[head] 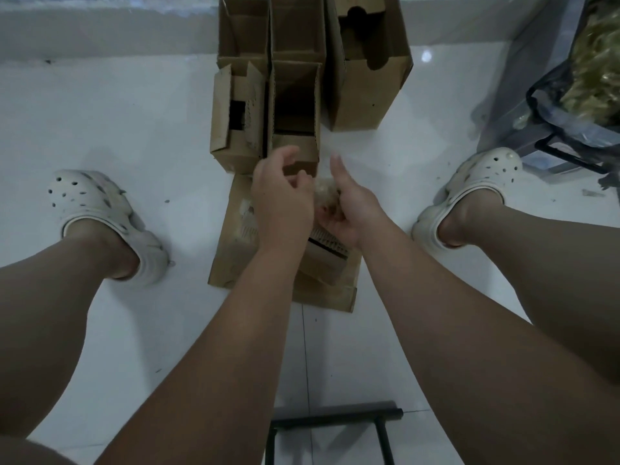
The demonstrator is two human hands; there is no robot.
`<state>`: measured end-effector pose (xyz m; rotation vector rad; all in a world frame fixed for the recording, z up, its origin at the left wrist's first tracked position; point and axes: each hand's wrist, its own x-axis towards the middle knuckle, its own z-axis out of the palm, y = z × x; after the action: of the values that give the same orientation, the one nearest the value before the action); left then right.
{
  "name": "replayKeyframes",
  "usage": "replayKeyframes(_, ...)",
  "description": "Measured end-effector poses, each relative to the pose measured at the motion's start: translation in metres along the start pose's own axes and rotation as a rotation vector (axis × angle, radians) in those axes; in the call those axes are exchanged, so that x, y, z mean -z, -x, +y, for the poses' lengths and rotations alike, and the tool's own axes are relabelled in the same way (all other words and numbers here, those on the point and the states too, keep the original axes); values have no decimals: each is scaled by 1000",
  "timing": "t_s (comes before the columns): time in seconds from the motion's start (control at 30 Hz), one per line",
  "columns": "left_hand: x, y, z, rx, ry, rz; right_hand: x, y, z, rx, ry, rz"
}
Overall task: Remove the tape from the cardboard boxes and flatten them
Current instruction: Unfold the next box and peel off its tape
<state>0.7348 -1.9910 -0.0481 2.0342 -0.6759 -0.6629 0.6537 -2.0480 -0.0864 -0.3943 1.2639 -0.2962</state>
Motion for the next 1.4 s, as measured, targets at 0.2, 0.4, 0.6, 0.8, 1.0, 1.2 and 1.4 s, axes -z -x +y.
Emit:
replayKeyframes(0.2,0,-6,9,32,84,87,-3,-2,-2,146,-173,147)
replayKeyframes(0.4,-13,0,31,143,196,-42,-3,5,-21,156,-47,256)
replayKeyframes(0.6,-29,14,53,330,433,-103,14,15,-47,136,-35,331)
replayKeyframes(0.8,-43,32,66,389,565,-77,20,19,-73,199,-384,160)
replayKeyframes(1.0,-64,25,93,406,656,-178,25,12,-108,397,-375,249)
replayKeyframes(1.2,-86,6,123,414,610,-295,61,3,-160,643,-156,548)
replayKeyframes(1.4,-105,-3,136,454,568,-403,123,-13,-207,682,-70,919)
